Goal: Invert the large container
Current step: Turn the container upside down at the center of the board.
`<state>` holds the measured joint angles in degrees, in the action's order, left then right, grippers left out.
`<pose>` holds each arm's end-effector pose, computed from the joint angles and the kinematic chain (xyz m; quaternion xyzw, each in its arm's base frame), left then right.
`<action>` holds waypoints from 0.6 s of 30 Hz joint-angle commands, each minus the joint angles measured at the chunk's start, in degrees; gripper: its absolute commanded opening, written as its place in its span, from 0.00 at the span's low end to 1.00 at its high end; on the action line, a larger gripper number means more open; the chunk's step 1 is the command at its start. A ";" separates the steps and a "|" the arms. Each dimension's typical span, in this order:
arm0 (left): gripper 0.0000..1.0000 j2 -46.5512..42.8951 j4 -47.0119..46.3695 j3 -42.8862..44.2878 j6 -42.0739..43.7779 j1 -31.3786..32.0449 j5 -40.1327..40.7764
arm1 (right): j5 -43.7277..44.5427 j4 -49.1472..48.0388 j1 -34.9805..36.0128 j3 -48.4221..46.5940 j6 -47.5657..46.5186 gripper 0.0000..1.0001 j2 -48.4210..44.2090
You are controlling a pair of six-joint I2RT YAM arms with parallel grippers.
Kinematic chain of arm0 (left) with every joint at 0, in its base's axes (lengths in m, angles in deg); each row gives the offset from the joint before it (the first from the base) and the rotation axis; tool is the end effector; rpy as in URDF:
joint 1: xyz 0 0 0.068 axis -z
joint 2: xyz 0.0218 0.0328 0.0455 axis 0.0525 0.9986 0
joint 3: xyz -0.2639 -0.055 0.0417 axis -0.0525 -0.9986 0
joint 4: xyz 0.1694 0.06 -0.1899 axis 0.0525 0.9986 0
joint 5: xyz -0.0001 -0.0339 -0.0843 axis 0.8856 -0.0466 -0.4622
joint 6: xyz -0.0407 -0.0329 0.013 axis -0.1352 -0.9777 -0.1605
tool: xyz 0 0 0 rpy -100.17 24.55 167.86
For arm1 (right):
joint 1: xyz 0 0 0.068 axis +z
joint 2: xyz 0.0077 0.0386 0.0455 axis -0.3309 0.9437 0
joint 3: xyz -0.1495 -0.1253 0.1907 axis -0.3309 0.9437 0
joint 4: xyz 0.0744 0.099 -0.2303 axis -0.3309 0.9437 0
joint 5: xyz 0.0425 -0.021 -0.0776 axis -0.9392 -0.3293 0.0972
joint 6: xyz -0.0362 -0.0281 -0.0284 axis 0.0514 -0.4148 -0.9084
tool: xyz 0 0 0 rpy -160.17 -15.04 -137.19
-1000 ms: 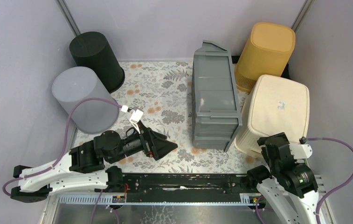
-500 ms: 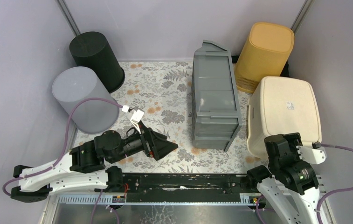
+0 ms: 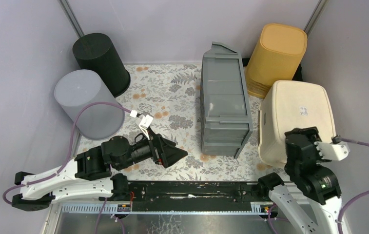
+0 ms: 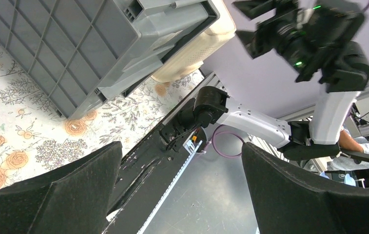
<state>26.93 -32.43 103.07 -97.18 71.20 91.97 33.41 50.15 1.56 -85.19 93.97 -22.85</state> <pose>0.0450 -0.1308 0.3674 0.1268 0.7483 -0.5134 0.4005 0.0467 -0.0143 0.3307 0.5146 0.6319 -0.0326 0.5786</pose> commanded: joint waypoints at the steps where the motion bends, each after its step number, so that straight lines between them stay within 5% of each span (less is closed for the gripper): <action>1: 1.00 1.03 -1.94 0.67 1.06 0.29 -0.10 | -5.14 -18.05 0.11 -9.07 -23.42 0.80 2.39; 10: 1.00 1.76 2.33 1.85 0.39 0.32 1.21 | -46.08 -13.45 0.10 -36.98 -41.14 0.84 37.59; 14: 1.00 0.60 4.08 2.21 -0.22 0.29 2.14 | -49.44 -6.25 -0.04 -50.91 -42.08 0.98 52.12; 18: 1.00 -0.27 5.30 2.34 -0.63 0.31 2.85 | -53.25 -3.88 -0.52 -59.37 -41.43 0.99 57.70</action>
<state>27.80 -29.00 103.55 -97.26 71.20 92.96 -11.55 40.05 1.54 -136.14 55.33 33.80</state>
